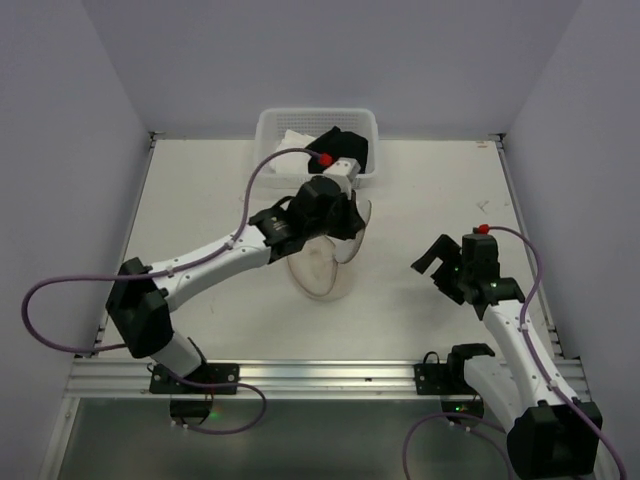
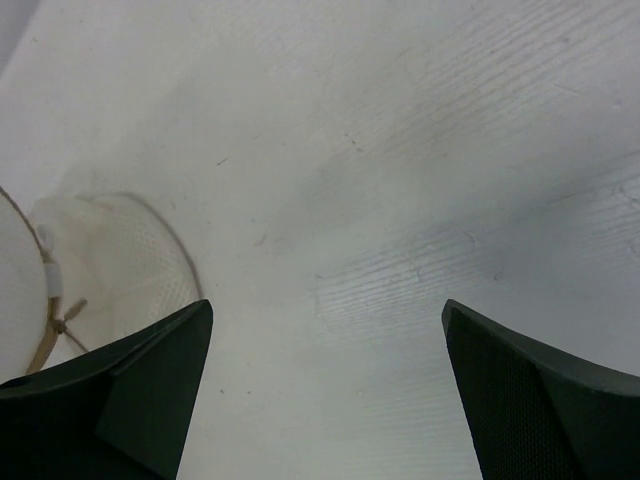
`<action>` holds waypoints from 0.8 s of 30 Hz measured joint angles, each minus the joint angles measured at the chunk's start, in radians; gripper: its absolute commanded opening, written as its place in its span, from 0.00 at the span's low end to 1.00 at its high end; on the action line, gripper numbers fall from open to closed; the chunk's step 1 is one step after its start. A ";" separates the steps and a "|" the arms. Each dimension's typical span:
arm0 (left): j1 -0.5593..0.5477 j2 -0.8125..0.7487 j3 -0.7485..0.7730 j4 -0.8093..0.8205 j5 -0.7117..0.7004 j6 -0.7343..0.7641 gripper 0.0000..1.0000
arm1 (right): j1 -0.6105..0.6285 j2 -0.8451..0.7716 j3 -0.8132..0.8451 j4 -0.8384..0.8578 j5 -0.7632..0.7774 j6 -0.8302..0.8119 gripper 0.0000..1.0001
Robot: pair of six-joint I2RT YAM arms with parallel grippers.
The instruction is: Unzip the laundry bag and remove the bra
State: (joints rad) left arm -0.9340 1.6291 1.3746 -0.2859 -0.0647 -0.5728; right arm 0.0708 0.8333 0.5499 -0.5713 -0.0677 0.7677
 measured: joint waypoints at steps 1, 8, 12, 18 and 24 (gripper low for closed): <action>0.031 -0.036 -0.033 0.029 0.021 -0.014 0.00 | 0.000 -0.003 0.001 0.008 -0.010 -0.008 0.98; 0.148 -0.191 -0.306 0.160 0.101 -0.094 0.00 | 0.000 -0.005 0.006 0.048 -0.080 -0.051 0.98; 0.201 -0.253 -0.477 0.223 0.131 -0.159 0.00 | 0.000 -0.005 0.006 0.066 -0.106 -0.065 0.98; 0.262 -0.421 -0.728 0.365 0.136 -0.295 0.03 | 0.000 0.004 0.009 0.080 -0.124 -0.077 0.98; 0.294 -0.575 -0.882 0.373 0.039 -0.395 0.23 | 0.000 0.027 0.023 0.092 -0.142 -0.088 0.99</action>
State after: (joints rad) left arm -0.6403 1.0546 0.4927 0.0868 -0.0254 -0.9676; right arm 0.0708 0.8600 0.5732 -0.4797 -0.2092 0.6800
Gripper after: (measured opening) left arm 0.111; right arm 0.985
